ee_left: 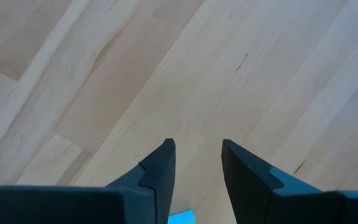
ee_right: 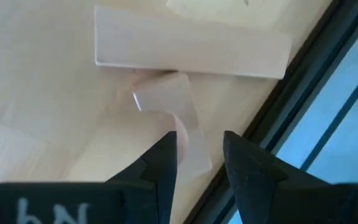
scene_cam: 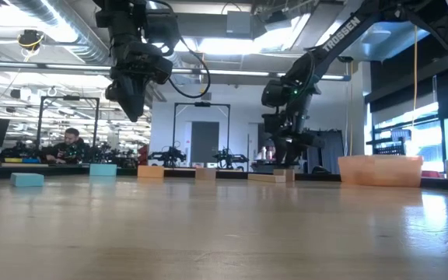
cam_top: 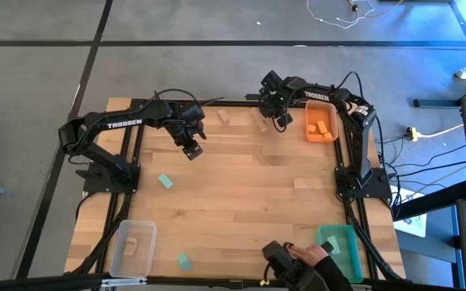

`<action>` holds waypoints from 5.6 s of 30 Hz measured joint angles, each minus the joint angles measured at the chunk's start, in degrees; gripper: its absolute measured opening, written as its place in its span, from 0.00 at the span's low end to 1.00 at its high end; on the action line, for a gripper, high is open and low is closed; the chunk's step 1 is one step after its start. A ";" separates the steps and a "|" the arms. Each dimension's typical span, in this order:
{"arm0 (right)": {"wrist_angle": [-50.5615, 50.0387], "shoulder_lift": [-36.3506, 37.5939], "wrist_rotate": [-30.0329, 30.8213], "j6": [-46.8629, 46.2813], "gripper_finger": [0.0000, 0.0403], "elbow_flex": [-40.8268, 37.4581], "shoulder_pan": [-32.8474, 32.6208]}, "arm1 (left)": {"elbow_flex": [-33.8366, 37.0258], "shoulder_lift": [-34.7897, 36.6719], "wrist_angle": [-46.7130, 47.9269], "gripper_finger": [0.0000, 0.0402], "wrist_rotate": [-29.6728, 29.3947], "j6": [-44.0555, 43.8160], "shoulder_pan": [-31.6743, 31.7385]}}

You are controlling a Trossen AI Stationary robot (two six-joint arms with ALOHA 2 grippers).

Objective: Sort & place blocks by color
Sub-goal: Put the brown block into the transparent bin

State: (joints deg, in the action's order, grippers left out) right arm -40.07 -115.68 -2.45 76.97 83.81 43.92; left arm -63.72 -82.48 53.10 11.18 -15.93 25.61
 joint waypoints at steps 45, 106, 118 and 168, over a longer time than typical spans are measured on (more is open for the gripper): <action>-1.21 -1.96 -6.11 0.32 0.33 2.34 0.98 | 0.00 -0.02 -0.26 0.30 0.03 -0.39 -0.04; -49.14 -8.28 -19.70 -38.03 0.11 39.71 -21.51 | 0.00 0.89 -9.54 0.30 9.32 37.00 -0.31; -50.01 -8.18 -15.76 -43.90 0.11 39.74 -25.62 | -0.07 15.85 -2.20 0.29 5.81 37.01 -0.39; -49.27 5.16 -22.31 -48.23 0.11 41.38 -26.34 | 0.02 19.26 0.37 0.29 -3.52 28.23 -8.90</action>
State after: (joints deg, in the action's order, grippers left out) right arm -89.34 -110.52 -24.76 28.74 125.19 17.58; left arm -63.70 -63.22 53.47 7.66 12.30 16.71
